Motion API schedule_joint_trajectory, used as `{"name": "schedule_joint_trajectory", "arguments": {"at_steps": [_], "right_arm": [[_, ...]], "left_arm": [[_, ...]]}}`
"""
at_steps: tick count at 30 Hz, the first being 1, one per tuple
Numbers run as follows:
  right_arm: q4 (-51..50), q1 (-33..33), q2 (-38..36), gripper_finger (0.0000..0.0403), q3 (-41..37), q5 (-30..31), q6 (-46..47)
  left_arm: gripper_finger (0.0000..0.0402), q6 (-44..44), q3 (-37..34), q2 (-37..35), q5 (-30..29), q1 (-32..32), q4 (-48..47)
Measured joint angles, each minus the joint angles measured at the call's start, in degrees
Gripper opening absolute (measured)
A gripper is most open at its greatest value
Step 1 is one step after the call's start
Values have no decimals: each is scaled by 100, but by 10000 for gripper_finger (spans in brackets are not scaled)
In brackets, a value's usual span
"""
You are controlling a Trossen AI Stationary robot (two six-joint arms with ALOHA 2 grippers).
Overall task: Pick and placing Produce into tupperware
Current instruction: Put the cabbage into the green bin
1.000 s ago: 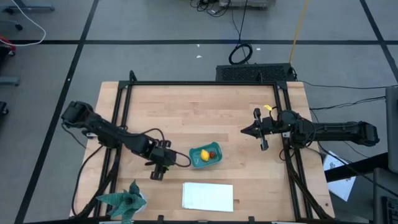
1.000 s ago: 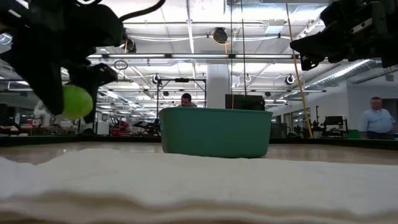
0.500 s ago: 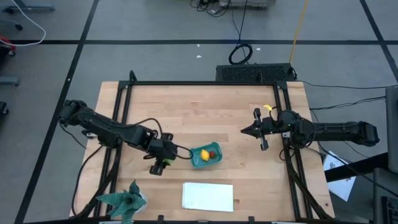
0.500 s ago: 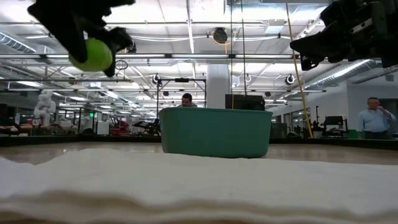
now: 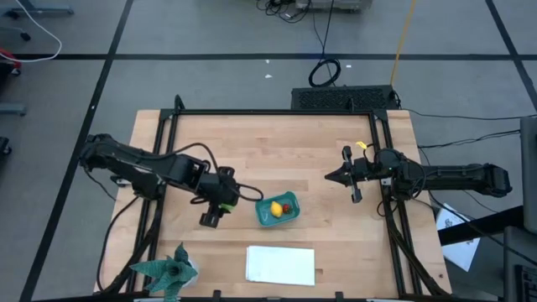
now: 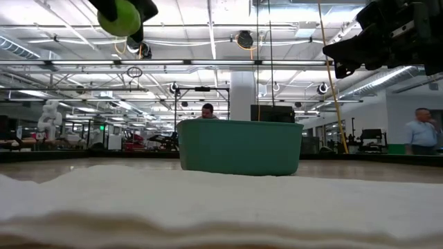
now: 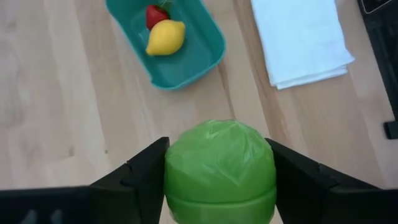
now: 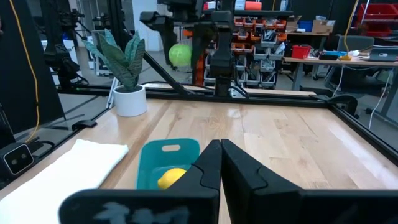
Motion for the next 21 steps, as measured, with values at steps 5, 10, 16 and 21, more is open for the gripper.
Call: {"name": "schedule_joint_trajectory", "arguments": {"at_steps": [5,10,16,21], "right_arm": [[0,1,0,0,0,0,0],[0,2,0,0,0,0,0],[0,1,0,0,0,0,-2],[0,0,0,0,2,0,-2]], "left_arm": [[232,127,150,0,-6,120,-274],[235,150,234,0,-23,230,-436],[236,268,444,0,-139,387,-790],[236,406,660,0,-148,524,-928]]}}
